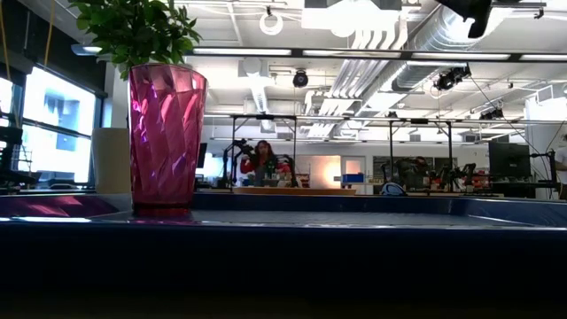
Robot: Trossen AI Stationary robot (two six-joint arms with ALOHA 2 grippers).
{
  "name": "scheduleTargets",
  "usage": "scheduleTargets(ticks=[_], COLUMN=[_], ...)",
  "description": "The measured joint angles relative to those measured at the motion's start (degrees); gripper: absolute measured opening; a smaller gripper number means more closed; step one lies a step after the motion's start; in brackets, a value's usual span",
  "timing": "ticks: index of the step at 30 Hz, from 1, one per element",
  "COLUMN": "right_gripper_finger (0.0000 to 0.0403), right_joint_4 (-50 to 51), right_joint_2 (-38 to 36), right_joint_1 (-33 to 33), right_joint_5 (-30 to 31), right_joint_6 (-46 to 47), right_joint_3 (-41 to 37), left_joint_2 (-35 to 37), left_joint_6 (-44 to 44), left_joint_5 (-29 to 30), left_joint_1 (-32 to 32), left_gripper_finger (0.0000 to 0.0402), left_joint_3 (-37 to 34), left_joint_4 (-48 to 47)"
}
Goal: Pick and place plate/cup/fork/spoon on tray
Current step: Put the orange plate on the bottom right of the red cup
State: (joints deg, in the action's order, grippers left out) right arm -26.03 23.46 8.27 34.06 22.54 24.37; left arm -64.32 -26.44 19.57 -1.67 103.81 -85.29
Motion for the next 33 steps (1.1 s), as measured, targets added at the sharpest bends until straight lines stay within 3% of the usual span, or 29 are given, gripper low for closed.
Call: scheduleTargets(ticks=[18, 22, 33], right_gripper_finger=[0.0293, 0.0293, 0.0293], right_joint_4=[22.5, 25.2, 26.2], right_joint_2=[16.9, 22.0, 35.2], right_joint_1=[-2.9, -3.7, -7.4], right_joint_5=[-0.3, -3.0, -10.1], right_joint_6=[2.9, 4.5, 2.7], right_joint_3=[18.0, 19.9, 23.7], left_joint_2=[4.2, 8.1, 22.5], left_joint_6=[-1.3, -3.0, -3.3], left_joint_5=[3.2, 4.0, 3.0], left_joint_1=[-8.0, -9.4, -11.5], left_gripper_finger=[0.0087, 0.0087, 0.0087], left_joint_3=[-0.4, -7.1, -29.2], left_joint_4=[-0.8, 1.4, 19.1])
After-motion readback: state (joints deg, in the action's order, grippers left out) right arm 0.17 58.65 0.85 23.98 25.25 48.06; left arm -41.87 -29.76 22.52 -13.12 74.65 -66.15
